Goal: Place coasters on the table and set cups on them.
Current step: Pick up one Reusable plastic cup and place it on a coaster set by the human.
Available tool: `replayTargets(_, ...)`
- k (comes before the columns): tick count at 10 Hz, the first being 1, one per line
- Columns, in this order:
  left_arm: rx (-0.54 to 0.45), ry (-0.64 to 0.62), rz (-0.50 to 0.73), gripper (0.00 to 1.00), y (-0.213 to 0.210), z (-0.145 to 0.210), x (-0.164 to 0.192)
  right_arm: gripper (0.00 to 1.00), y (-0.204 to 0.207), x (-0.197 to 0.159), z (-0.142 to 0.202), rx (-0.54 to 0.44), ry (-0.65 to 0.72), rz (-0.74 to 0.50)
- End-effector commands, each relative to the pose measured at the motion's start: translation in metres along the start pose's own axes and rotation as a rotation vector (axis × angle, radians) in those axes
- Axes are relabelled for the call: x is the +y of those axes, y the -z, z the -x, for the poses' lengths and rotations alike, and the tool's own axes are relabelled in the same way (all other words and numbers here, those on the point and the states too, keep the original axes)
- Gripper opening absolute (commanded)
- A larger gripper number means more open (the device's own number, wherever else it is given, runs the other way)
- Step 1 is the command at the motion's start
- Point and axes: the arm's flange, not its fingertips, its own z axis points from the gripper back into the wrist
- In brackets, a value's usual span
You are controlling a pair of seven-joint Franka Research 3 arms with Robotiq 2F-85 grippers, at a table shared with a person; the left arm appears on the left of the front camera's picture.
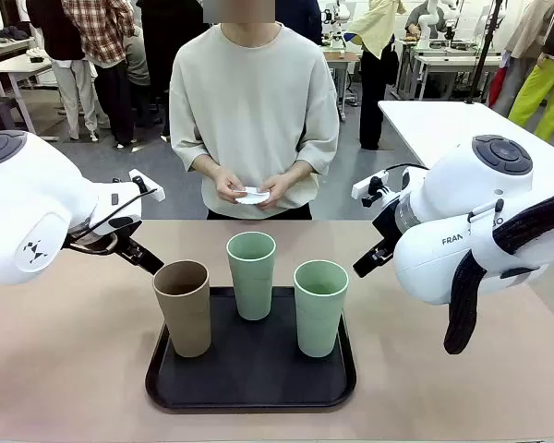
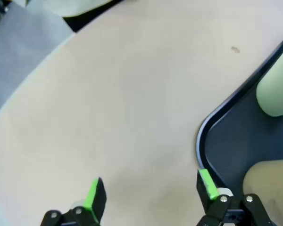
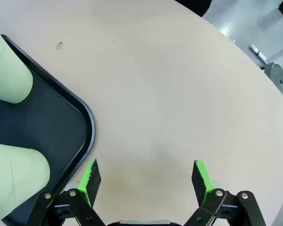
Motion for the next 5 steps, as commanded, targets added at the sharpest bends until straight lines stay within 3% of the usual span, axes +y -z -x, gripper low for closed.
replayTargets(1,0.0,0.0,0.0,1.0,0.0,0.0,-0.0001,1.0,0.0,0.0,0.0,0.0,0.0,0.0)
replayTargets(5,0.0,0.0,0.0,1.0,0.0,0.0,-0.0001,1.0,0.0,0.0,0.0,0.0,0.0,0.0)
